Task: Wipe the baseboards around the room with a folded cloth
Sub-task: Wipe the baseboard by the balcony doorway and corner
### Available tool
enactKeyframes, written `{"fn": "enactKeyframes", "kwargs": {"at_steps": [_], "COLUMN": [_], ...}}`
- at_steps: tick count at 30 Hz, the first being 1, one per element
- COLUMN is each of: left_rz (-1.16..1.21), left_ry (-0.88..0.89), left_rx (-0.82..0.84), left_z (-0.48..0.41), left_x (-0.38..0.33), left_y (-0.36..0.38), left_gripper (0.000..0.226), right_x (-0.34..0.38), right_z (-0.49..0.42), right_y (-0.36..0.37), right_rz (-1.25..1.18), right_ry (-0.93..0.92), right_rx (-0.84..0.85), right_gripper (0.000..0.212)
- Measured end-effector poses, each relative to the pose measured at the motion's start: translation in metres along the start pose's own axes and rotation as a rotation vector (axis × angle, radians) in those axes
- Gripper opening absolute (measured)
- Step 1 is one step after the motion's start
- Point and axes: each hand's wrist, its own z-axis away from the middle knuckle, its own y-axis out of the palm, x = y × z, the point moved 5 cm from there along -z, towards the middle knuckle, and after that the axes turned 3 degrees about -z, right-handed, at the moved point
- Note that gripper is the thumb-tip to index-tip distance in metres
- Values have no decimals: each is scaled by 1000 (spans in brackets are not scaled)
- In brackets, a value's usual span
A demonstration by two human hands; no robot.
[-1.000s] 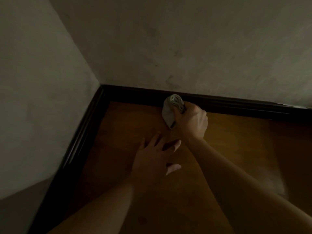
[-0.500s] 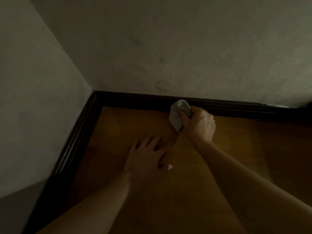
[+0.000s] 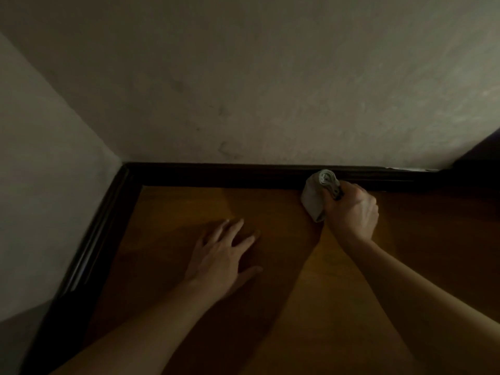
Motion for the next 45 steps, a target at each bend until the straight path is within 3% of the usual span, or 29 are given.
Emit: {"fn": "enactKeyframes", "kwargs": {"at_steps": [5,10,14,20,26,30,36,45], "left_rz": [-7,-8,-19,10,40,2,-3,-11], "left_ry": [-14,-10,-14,-9,-12,25,31,52], "left_rx": [-11,-2,-26,-4,-7,-54,-76,-38], "left_z": [1,1,1,-1,-1,-2,0,-5], "left_x": [0,0,-1,0,-1,0,-1,2], "left_y": [2,1,4,4,5,8,12,13], "left_gripper": [76,77,80,77,74,83,75,78], "right_x": [11,-2,10,-3,36,80,122,55], "right_z": [-2,-1,0,-1,9,22,39,16], "right_y": [9,4,10,2,22,50,80,39], "right_rz": [1,-45,-37,-29,-11,-37,-81,-21], "right_ry": [-78,27,-22,27,-50,-145,-153,-104], "right_rx": [67,15,74,3,82,162,231,158], "right_gripper": [31,34,31,34,29,33,33,35]}}
